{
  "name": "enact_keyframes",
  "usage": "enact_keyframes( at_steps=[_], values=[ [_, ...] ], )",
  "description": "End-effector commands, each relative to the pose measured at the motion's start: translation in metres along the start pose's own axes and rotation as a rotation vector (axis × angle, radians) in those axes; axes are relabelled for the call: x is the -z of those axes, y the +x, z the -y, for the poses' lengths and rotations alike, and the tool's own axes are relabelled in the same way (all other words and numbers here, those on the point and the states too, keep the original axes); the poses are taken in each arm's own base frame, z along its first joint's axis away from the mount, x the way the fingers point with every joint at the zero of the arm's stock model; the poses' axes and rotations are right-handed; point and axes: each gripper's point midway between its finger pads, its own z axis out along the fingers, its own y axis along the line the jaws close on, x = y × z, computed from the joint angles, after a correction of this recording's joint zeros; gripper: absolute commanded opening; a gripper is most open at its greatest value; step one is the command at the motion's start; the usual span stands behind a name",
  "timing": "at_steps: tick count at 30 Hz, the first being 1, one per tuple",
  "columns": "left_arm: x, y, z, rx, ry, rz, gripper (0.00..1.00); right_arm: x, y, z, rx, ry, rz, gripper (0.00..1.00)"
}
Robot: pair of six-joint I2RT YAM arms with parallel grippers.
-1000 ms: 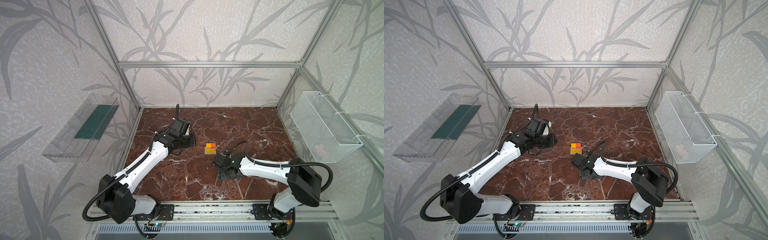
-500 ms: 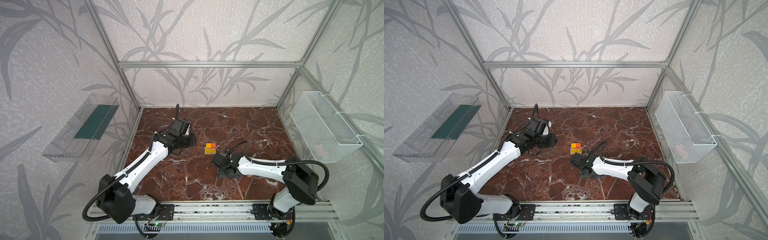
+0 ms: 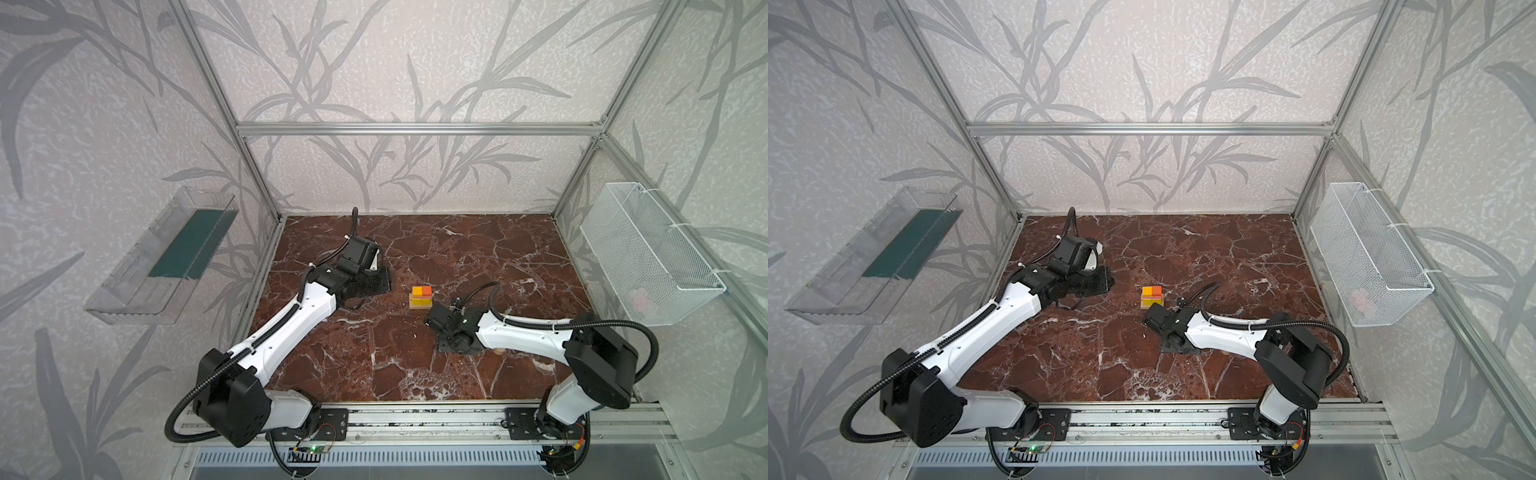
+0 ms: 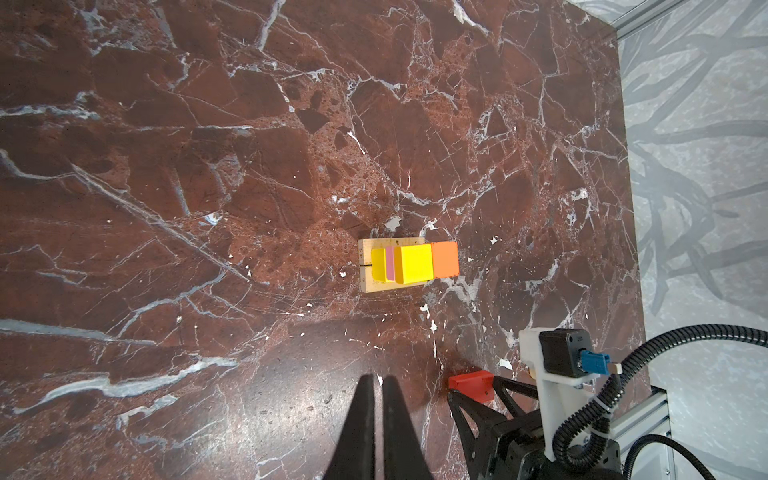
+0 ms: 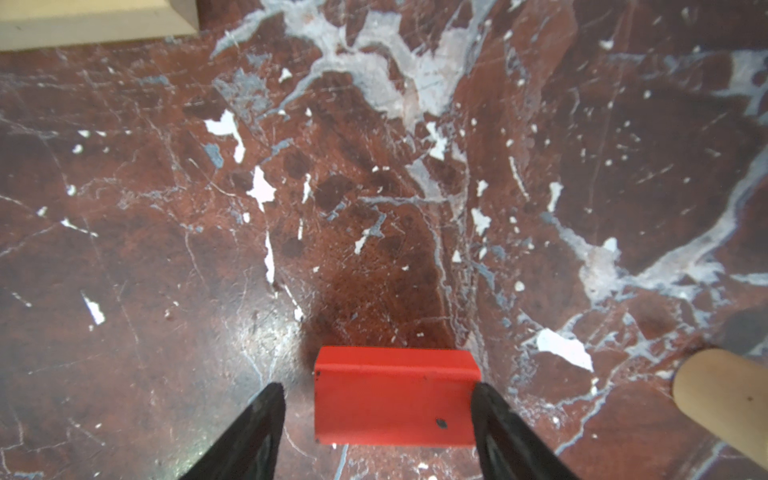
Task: Build the wood block tower
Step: 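Lower the open right gripper around the red bar and close it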
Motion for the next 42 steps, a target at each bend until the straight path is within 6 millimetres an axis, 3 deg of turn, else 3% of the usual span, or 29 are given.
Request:
enact_keyframes(
  at_steps=[1,13,20,29,39,42],
  values=[
    [0.000,0.001,-0.004,0.000,-0.009,0.000,0.07,-0.002,0.005,0.008,-0.012,0.019,-0.022,0.71],
    [-0.003,0.001,-0.002,0.002,0.002,-0.008,0.07,0.020,-0.003,0.018,-0.031,0.016,0.037,0.73],
    [-0.004,0.002,-0.003,0.004,0.002,-0.012,0.07,0.008,0.003,0.016,-0.028,0.030,0.006,0.82],
    [-0.004,0.003,-0.005,-0.001,-0.008,-0.014,0.07,-0.010,0.009,0.014,-0.027,0.044,-0.031,0.85],
    [-0.005,0.003,-0.005,0.000,-0.006,-0.018,0.07,-0.011,0.009,0.014,-0.035,0.032,-0.030,0.67],
    [-0.006,0.003,-0.006,0.001,-0.007,-0.020,0.07,-0.013,0.010,0.015,-0.037,0.035,-0.036,0.66]
  ],
)
